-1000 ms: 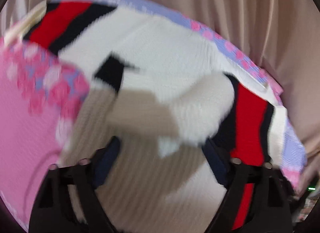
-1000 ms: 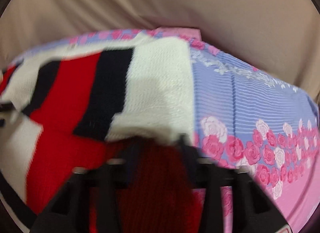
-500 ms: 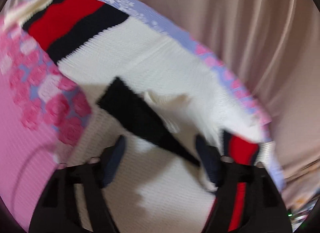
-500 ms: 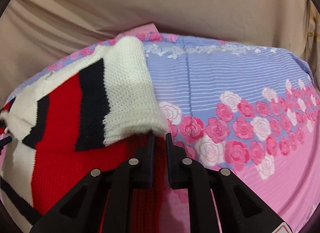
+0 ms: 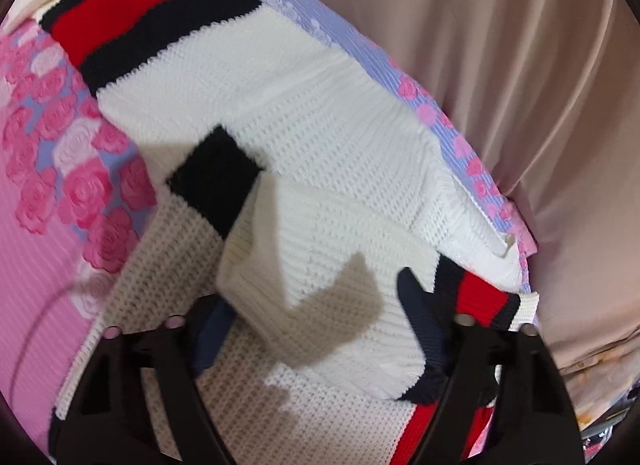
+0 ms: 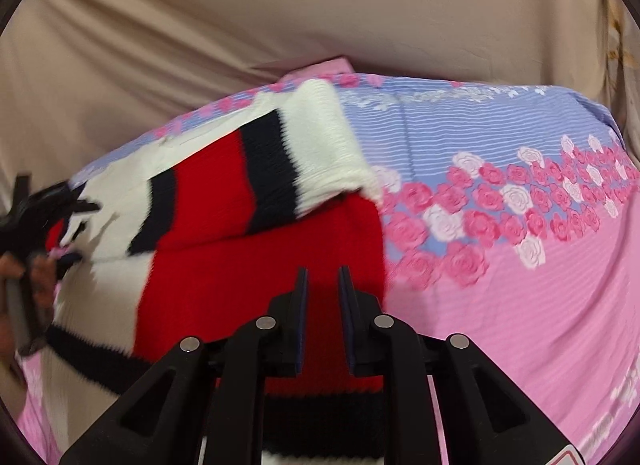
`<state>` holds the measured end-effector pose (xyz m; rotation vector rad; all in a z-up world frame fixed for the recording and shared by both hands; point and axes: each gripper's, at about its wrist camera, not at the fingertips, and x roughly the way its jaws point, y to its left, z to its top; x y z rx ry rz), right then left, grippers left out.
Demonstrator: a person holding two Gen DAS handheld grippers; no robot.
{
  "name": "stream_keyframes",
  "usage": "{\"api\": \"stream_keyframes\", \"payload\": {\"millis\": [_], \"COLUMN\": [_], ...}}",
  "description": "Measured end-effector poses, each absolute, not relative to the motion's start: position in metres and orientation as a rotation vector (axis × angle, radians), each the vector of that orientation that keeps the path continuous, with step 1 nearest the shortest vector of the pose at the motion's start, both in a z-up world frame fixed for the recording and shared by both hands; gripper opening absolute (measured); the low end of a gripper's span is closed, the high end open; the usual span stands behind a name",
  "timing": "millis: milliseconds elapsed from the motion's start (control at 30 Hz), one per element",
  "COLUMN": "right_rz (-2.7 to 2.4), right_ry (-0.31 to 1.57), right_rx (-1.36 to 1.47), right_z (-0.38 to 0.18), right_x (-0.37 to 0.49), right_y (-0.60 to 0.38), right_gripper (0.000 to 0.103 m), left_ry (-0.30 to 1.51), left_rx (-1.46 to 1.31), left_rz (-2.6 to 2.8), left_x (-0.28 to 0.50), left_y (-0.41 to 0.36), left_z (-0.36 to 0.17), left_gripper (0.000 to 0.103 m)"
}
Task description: Fold small clothes
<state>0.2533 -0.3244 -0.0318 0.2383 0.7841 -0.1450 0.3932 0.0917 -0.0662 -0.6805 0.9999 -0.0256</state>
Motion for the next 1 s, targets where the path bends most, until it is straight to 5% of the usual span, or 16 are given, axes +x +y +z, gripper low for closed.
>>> {"api": "stream_keyframes", "payload": {"millis": [67,100,200,267,400,433,467,500,733,900,1000], "right_rz": [-0.134,-0.123,-0.105,-0.093,-0.073,-0.068,-0.065,-0.064,-0.052,-0.023,-0.011], "right_ry": [0.782,0.784,0.787,0.792,0.813,0.818,0.82,0.82,0.821,0.85,0.842], "right_rx": [0.219,0.222,0.237,0.245,0.247,0.247,0.246,0.244,0.242,0.283,0.219], "right_z": [-0.03,-0.029,-0.028,-0.028,-0.034,-0.035,-0.035,-0.035,-0.035,-0.038,-0.03], "right_x": [0.244,0.24,0.231,0.228,0.226,0.225,0.224,0.223,0.222,0.225,0.221], "right_y": [-0.314,-0.31,-0.303,-0.298,-0.287,-0.285,-0.283,-0.281,-0.277,-0.272,-0.261], "right_gripper": [0.024,0.025,0.026,0.028,0.029,0.029,0.029,0.029,0.029,0.029,0.031], "left_ry": [1.023,1.035,1.011,1.005,1.004,0.99,0.996,1.007,0.686,0.999,0.927], "left_rx": [-0.682,-0.694,-0.72,-0.692,-0.677,-0.661,-0.654,-0.648,-0.451,-0.339,-0.445], "left_rz": [-0.062,-0.066,-0.048,0.009,0.036,0.017,-0.02,-0.06,-0.219,0.034,0.079], "left_x": [0.399,0.4,0.392,0.383,0.387,0.391,0.396,0.401,0.407,0.451,0.436], "left_y": [0.091,0.093,0.101,0.107,0.105,0.101,0.097,0.092,0.044,0.058,0.099], "left_z": [-0.065,-0.064,-0.053,-0.051,-0.062,-0.06,-0.059,-0.056,0.05,-0.043,-0.039], "left_gripper": [0.026,0.025,0.038,0.066,0.065,0.05,0.014,0.005,0.008,0.015,0.058]}}
